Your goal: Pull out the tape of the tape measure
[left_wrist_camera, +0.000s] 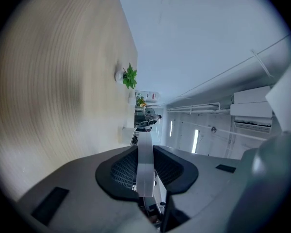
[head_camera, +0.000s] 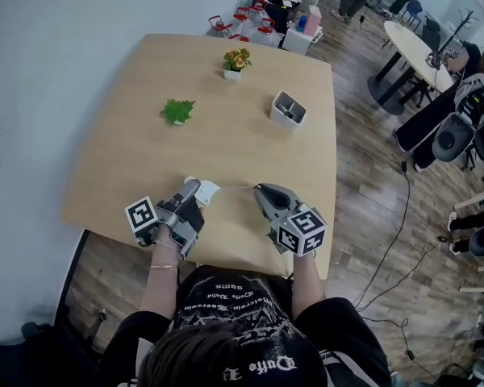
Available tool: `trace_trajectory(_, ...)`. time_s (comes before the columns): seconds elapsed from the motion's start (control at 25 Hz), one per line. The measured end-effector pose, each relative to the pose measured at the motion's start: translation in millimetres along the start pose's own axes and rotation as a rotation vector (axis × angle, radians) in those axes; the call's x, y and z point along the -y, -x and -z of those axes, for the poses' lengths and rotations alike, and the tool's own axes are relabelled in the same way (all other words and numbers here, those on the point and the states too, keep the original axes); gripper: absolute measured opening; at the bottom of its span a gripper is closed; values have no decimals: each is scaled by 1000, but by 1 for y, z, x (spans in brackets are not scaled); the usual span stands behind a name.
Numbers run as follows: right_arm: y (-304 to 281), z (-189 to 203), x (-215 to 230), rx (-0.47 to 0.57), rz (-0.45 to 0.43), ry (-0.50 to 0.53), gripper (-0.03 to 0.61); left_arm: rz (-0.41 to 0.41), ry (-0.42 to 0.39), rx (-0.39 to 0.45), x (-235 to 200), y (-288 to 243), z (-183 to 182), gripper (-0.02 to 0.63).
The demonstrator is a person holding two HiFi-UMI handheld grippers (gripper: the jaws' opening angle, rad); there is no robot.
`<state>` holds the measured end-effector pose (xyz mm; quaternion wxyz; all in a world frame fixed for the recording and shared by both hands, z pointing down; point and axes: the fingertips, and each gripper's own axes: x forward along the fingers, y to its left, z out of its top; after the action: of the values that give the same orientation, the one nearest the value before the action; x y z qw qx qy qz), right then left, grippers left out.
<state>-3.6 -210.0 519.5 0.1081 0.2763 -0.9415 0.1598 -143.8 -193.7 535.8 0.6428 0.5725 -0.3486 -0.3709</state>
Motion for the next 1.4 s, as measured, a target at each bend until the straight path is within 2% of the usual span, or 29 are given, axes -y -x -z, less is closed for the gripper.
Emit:
trace_trajectory(0.12, 7, 3, 2, -3, 0, -4, 37, 3, -25, -18, 2, 2, -1, 94)
trace_trajectory(0.32, 6, 3, 2, 0, 31, -1, 37, -4, 11, -6, -4, 4, -2, 94)
trace_trajectory(0.52, 17, 5, 17, 1, 78, -38, 37, -23, -21, 24, -6, 13, -9, 94)
trace_trajectory(0.72, 17, 8, 16, 3, 79, -34, 37, -19, 12, 29, -13, 15, -10, 94)
trace_trajectory(0.92, 19, 7, 23, 2, 105, -39, 37, -26, 6, 24, -9, 15, -8, 94)
trace_trajectory(1.04, 26, 8, 32, 12, 134, -63, 37, -28, 17, 56, -11, 20, -12, 94)
trace_trajectory(1.4, 35, 11, 29, 5, 123, -50, 37, -38, 43, 113, -18, 35, -21, 94)
